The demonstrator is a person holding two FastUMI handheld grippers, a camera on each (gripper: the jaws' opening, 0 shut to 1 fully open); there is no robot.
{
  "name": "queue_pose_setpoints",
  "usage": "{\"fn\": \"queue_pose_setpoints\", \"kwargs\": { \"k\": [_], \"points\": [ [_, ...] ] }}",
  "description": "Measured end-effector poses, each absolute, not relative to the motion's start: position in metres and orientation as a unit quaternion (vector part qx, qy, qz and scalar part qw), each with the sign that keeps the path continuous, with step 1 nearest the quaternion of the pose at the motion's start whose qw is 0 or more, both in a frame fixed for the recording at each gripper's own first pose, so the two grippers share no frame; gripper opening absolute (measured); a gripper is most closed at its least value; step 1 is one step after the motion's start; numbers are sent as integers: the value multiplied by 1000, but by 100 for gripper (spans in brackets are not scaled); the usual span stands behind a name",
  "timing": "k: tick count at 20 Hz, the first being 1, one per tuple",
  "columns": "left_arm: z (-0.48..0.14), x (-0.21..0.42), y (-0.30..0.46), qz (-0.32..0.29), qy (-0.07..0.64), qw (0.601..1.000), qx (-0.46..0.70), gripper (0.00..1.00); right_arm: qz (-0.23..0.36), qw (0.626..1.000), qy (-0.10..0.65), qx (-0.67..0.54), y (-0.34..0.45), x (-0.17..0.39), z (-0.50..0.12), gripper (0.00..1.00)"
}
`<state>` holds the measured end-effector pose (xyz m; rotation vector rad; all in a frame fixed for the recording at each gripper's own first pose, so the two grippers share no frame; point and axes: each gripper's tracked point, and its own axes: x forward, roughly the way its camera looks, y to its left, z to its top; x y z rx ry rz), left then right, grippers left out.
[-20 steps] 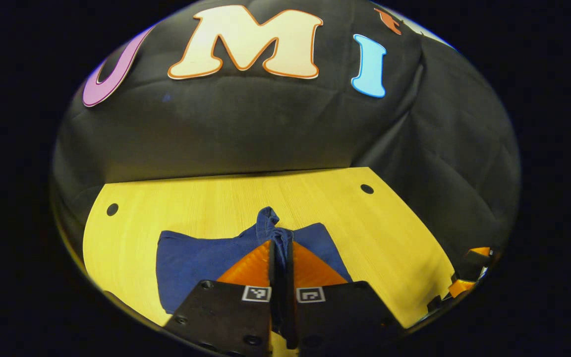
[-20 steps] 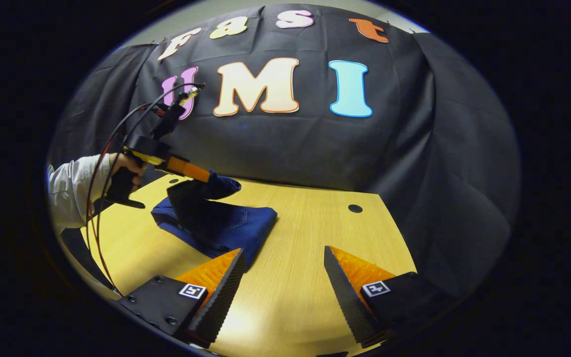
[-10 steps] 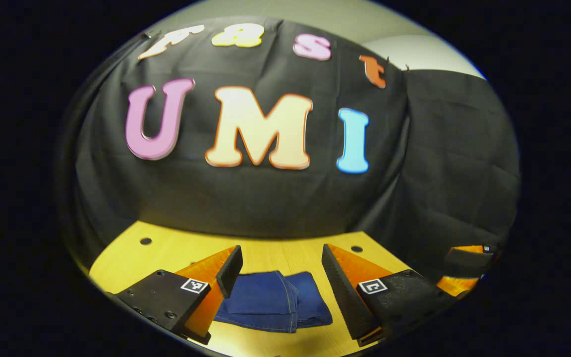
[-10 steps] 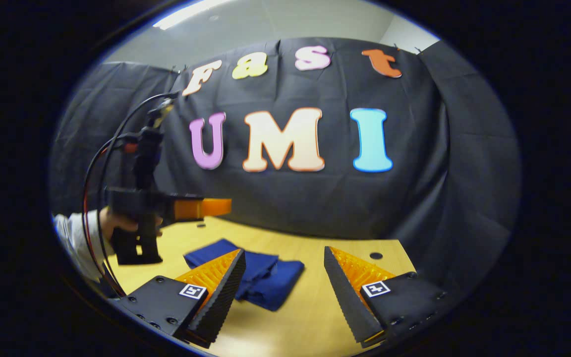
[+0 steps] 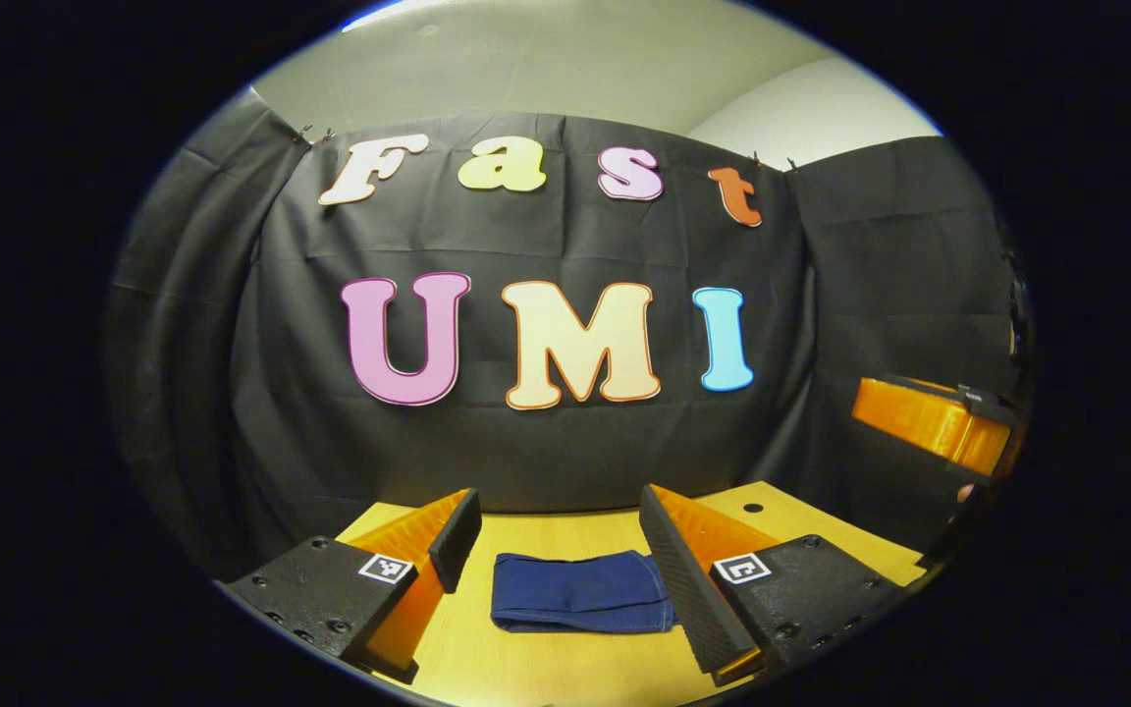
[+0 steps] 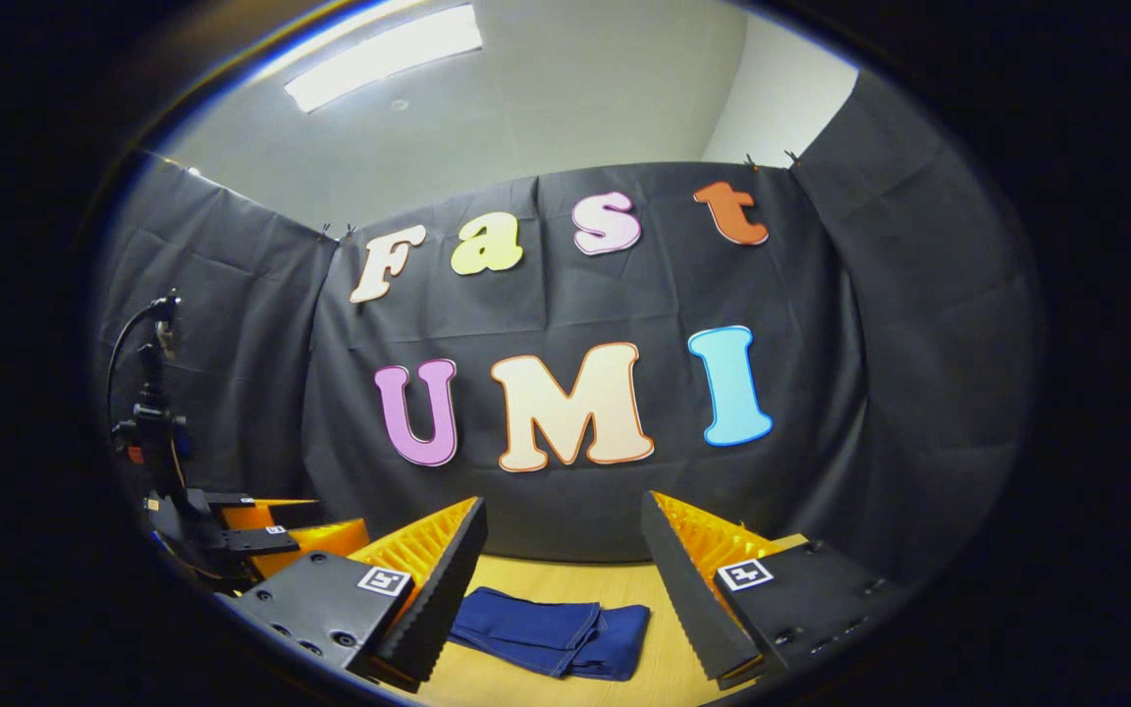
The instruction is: Grasp the waist and the cuffs of the jeans and fold them to make the two legs overlap; first hold the waist and fold one-third of the jeans toward the cuffs, then hold the cuffs and fold the remaining one-third in the same direction to finish folding.
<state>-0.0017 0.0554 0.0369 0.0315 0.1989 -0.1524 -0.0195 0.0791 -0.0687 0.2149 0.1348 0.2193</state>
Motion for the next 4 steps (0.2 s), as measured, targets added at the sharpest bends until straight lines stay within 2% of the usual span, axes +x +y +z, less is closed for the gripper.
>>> {"fn": "queue_pose_setpoints", "kwargs": {
  "k": [4],
  "points": [
    [36, -22, 75, -75, 104, 992, 12, 95, 105, 987, 57, 106, 94, -40, -56, 96]
  ]
}}
